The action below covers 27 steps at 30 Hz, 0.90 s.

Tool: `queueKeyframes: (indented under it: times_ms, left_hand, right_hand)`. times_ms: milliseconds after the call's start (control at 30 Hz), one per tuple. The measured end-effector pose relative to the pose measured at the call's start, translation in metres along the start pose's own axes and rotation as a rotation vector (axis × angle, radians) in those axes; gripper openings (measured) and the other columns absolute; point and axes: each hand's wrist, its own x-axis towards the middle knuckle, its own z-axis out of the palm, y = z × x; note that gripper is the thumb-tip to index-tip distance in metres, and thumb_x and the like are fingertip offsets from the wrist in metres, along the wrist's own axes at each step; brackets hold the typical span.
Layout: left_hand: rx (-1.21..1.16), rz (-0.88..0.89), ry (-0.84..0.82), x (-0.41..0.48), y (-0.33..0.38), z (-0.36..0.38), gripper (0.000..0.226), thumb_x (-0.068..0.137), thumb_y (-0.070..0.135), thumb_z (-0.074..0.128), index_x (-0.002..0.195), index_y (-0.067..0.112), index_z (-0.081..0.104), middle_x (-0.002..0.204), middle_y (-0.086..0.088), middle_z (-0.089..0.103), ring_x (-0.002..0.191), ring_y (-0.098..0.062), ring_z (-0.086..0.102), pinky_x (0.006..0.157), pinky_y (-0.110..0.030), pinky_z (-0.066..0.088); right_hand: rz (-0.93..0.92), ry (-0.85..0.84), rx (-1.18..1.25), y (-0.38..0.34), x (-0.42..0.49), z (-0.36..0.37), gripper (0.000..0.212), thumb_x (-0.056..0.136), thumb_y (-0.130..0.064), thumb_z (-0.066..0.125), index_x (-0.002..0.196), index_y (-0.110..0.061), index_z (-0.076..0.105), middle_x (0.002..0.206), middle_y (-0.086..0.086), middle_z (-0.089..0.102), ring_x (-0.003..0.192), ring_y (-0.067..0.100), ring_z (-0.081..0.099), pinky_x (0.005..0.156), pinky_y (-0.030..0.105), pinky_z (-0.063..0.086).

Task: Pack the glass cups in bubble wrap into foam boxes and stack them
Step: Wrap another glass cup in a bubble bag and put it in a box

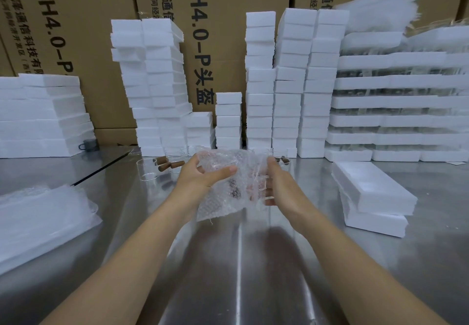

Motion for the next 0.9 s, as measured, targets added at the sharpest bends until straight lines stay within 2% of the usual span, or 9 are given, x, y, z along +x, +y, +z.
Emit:
queueKeyframes:
  times_ms: [100, 200, 300, 400, 533, 600, 700, 800, 900]
  left_hand:
    - [-0.036, -0.02, 0.007, 0.0, 0.001, 0.0, 0.073, 0.054, 0.051, 0.1, 0.119, 0.04, 0.068, 0.108, 0.018, 0.081, 0.099, -0.001, 0.076, 0.077, -0.032, 0.053]
    - [-0.046, -0.032, 0.009, 0.002, 0.001, -0.003, 0.074, 0.055, 0.051, 0.105, 0.119, 0.043, 0.069, 0.12, 0.01, 0.079, 0.115, -0.01, 0.073, 0.087, -0.037, 0.054]
    - [-0.051, -0.038, -0.006, 0.003, 0.0, -0.005, 0.066, 0.052, 0.054, 0.102, 0.111, 0.051, 0.071, 0.116, 0.016, 0.079, 0.114, -0.005, 0.072, 0.089, -0.036, 0.054]
    - [-0.042, -0.041, -0.022, 0.002, 0.0, -0.006, 0.064, 0.051, 0.057, 0.103, 0.106, 0.053, 0.07, 0.114, 0.021, 0.078, 0.116, -0.003, 0.07, 0.093, -0.036, 0.055]
    - [-0.035, -0.052, -0.041, 0.0, 0.001, -0.003, 0.074, 0.051, 0.059, 0.104, 0.116, 0.045, 0.071, 0.115, 0.019, 0.079, 0.116, -0.008, 0.072, 0.099, -0.039, 0.057]
    - [-0.05, -0.059, -0.044, -0.001, 0.002, -0.003, 0.074, 0.054, 0.057, 0.104, 0.119, 0.043, 0.071, 0.117, 0.019, 0.079, 0.113, -0.007, 0.074, 0.1, -0.039, 0.056]
    - [-0.08, -0.063, -0.065, -0.001, 0.004, -0.003, 0.068, 0.065, 0.049, 0.098, 0.126, 0.038, 0.07, 0.119, 0.015, 0.08, 0.108, -0.006, 0.076, 0.096, -0.04, 0.054]
    - [-0.107, -0.069, -0.071, -0.001, 0.004, -0.005, 0.078, 0.067, 0.046, 0.098, 0.137, 0.034, 0.065, 0.124, 0.012, 0.079, 0.111, -0.009, 0.076, 0.093, -0.041, 0.053]
    - [-0.114, -0.079, -0.053, 0.0, 0.003, -0.008, 0.089, 0.065, 0.047, 0.1, 0.145, 0.033, 0.06, 0.132, 0.011, 0.075, 0.122, -0.013, 0.071, 0.107, -0.043, 0.052]
  right_hand:
    - [-0.095, -0.038, 0.041, 0.0, -0.003, -0.002, 0.055, 0.095, -0.076, 0.048, 0.108, -0.031, 0.077, 0.1, -0.004, 0.08, 0.09, 0.014, 0.076, 0.077, 0.026, 0.057]
    - [-0.156, 0.054, -0.026, 0.001, -0.001, -0.002, 0.019, 0.093, -0.036, 0.073, 0.091, -0.017, 0.073, 0.079, -0.004, 0.078, 0.071, 0.004, 0.072, 0.068, 0.018, 0.05]
    - [-0.156, 0.214, -0.044, 0.005, 0.003, -0.005, 0.012, 0.091, -0.017, 0.073, 0.079, -0.013, 0.07, 0.073, 0.006, 0.075, 0.068, 0.013, 0.068, 0.079, 0.033, 0.053]
    - [-0.167, 0.317, -0.022, 0.006, 0.002, -0.01, 0.016, 0.09, -0.016, 0.073, 0.077, -0.009, 0.068, 0.08, 0.024, 0.07, 0.067, 0.018, 0.058, 0.063, 0.024, 0.046]
    - [-0.209, 0.374, -0.023, 0.007, 0.005, -0.01, 0.018, 0.091, -0.024, 0.073, 0.08, -0.011, 0.066, 0.073, 0.016, 0.064, 0.063, 0.012, 0.053, 0.055, 0.017, 0.041]
    - [-0.213, 0.335, 0.008, 0.006, 0.004, -0.01, 0.023, 0.091, -0.037, 0.075, 0.079, -0.021, 0.064, 0.071, -0.007, 0.062, 0.064, 0.001, 0.054, 0.064, 0.021, 0.04]
    - [-0.166, 0.032, 0.063, 0.004, 0.0, -0.01, 0.03, 0.086, -0.055, 0.078, 0.103, -0.032, 0.069, 0.101, -0.018, 0.073, 0.093, -0.002, 0.067, 0.077, 0.019, 0.045]
    - [-0.091, -0.267, 0.035, 0.009, -0.001, -0.009, 0.041, 0.087, -0.036, 0.083, 0.126, -0.029, 0.07, 0.118, -0.013, 0.077, 0.111, 0.005, 0.071, 0.095, 0.025, 0.054]
    - [-0.066, -0.184, -0.109, 0.021, 0.005, -0.01, 0.027, 0.088, -0.012, 0.081, 0.114, -0.009, 0.075, 0.114, 0.006, 0.078, 0.111, 0.024, 0.073, 0.104, 0.04, 0.054]
